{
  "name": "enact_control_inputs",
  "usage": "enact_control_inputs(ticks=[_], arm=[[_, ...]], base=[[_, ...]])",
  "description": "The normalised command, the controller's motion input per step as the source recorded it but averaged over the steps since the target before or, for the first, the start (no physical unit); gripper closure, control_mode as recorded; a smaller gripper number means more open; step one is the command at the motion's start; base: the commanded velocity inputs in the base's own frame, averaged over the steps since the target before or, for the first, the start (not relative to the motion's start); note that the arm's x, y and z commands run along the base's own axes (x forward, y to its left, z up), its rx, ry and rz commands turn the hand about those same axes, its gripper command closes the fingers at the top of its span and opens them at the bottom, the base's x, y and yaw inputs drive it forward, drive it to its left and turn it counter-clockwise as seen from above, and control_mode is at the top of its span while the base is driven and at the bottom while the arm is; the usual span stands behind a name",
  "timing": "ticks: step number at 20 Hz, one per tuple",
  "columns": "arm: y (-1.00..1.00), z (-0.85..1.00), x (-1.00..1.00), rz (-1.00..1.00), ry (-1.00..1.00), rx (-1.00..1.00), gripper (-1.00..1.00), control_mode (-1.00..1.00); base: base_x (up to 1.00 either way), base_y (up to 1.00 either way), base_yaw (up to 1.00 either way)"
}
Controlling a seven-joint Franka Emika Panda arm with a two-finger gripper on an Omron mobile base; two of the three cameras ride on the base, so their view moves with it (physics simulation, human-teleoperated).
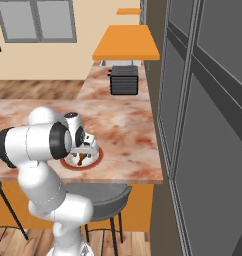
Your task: Take the chicken drumstick from the fridge and place it on the digital scale on the counter by the fridge. Wait a few seconds for a reading, then move it to the plate on the dining counter.
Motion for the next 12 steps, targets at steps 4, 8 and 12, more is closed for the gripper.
enact_control_inputs(ticks=[4, 8, 12], arm=[[0.00, 0.72, -0.51, 0.00, -0.06, 0.07, -1.00, -1.00], [-0.02, 1.00, -0.73, 0.00, -0.17, 0.12, -1.00, -1.00], [-0.08, 1.00, -0.87, 0.00, -0.10, 0.10, -1.00, -1.00]], base=[[0.00, 0.00, 0.00], [0.00, 0.00, 0.00], [0.00, 0.00, 0.00]])
